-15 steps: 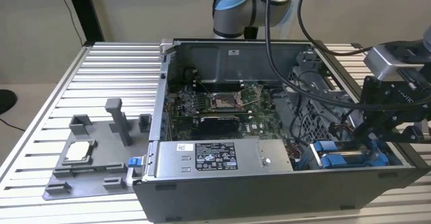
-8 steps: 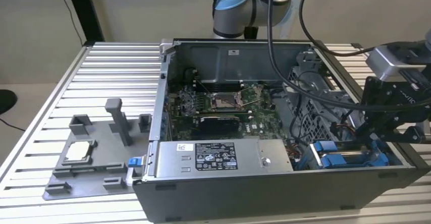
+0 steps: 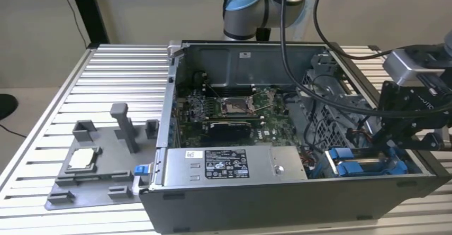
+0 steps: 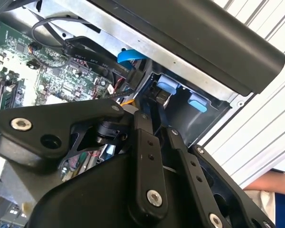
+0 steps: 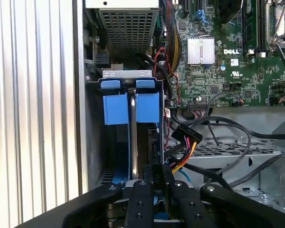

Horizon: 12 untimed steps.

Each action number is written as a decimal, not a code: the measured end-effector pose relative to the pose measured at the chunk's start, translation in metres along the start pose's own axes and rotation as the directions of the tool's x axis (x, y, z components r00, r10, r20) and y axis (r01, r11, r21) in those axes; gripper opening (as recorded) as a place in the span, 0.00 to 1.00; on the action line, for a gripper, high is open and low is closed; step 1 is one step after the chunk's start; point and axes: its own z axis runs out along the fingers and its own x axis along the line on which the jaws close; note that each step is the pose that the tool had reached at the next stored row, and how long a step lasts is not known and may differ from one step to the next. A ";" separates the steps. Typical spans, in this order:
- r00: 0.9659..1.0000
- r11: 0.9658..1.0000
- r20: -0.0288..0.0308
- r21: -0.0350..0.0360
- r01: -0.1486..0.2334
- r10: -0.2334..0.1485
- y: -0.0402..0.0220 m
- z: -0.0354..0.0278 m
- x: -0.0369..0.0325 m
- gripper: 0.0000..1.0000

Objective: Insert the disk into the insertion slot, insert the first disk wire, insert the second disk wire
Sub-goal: 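Insert the first disk wire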

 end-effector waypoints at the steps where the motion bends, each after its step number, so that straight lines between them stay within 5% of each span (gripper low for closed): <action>1: 1.000 1.000 0.000 0.000 0.000 0.000 0.0000 0.0002 -0.0002 0.00; 12: 1.000 1.000 0.000 0.000 0.000 0.000 -0.0007 0.0035 -0.0006 0.00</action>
